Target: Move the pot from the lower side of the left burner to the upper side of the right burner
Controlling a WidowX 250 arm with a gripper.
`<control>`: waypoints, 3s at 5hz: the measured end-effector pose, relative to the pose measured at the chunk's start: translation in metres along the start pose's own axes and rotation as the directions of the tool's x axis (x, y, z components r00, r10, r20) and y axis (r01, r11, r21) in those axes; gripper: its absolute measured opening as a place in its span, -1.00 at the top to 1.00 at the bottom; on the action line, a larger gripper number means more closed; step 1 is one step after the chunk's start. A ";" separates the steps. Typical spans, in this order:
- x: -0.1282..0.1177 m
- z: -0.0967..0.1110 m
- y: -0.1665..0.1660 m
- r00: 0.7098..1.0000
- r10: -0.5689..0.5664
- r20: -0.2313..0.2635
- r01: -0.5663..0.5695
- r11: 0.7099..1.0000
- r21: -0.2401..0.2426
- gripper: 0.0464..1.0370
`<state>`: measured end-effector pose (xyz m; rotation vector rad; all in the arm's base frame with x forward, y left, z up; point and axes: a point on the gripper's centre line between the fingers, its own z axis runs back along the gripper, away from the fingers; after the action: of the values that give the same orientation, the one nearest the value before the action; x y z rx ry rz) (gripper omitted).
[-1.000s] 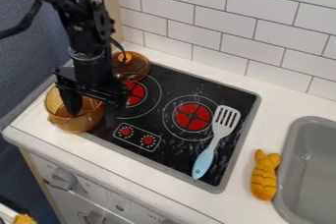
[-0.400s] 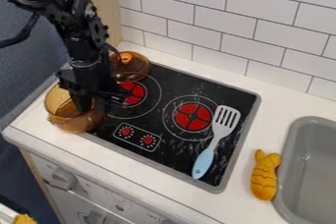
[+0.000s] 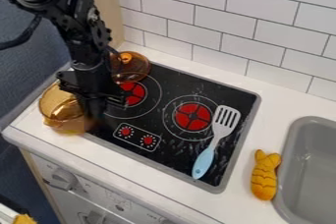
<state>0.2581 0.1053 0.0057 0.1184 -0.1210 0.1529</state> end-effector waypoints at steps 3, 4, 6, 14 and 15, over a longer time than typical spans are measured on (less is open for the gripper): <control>0.032 0.069 -0.049 0.992 -0.092 0.088 0.093 0.996 -0.006 0.93; 0.057 0.079 -0.091 0.974 -0.173 0.145 0.174 0.985 0.003 0.93; 0.092 0.059 -0.146 0.956 -0.229 0.184 0.237 0.971 -0.020 0.93; 0.103 0.039 -0.184 0.934 -0.319 0.160 0.334 0.940 -0.077 -0.94; 0.101 0.069 -0.179 0.929 -0.302 0.216 0.325 0.942 -0.080 -0.93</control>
<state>0.3779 -0.0643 0.0675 0.0372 -0.3099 -0.1879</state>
